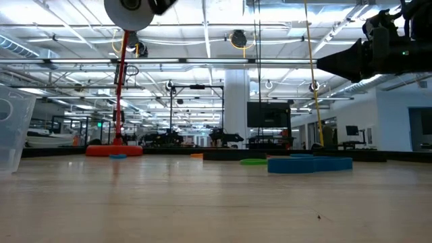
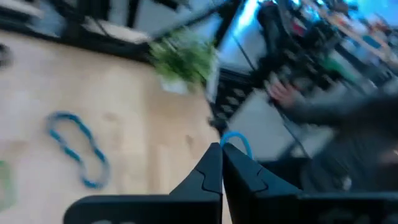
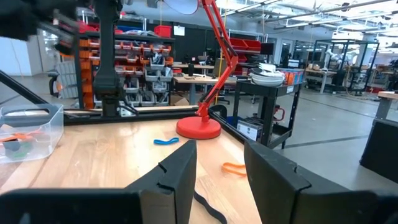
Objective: Pick and place rubber bands into bin
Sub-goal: Put the middle left blue rubber band into the transparent bin
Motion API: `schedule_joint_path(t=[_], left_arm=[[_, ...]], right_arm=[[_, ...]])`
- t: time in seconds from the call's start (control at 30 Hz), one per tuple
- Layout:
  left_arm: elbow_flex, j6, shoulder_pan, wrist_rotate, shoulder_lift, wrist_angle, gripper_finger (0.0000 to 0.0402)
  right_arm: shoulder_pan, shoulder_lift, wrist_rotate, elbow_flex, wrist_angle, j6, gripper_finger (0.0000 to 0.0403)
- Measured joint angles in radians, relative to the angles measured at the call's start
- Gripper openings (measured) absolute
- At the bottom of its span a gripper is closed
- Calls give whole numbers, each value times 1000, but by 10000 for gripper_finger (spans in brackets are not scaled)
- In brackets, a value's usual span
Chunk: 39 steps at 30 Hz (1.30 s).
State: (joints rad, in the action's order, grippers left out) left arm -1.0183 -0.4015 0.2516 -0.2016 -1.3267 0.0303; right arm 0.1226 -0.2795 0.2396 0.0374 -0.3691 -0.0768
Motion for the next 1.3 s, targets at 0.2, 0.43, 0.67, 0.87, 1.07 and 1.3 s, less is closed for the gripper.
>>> schedule_joint_path(t=[0.2, 0.43, 0.67, 0.87, 1.07, 1.3], left_arm=[[-2, 22, 186, 34, 24, 84, 4], [-2, -431, 331, 227, 26, 361, 3], [-2, -914, 395, 246, 26, 647, 2], [-2, -1202, 457, 247, 5, 835, 1], [-2, -1350, 528, 275, -48, 929, 1], [-2, -1467, 588, 255, -114, 962, 3]], right_arm=[[0, -9, 1, 0, 1, -13, 130], [0, -12, 2, 0, 0, -14, 130], [0, -14, 2, 0, 0, -15, 130], [0, -14, 3, 0, 0, -16, 130], [0, -15, 3, 0, 3, -17, 130], [0, -16, 3, 0, 2, -15, 130]])
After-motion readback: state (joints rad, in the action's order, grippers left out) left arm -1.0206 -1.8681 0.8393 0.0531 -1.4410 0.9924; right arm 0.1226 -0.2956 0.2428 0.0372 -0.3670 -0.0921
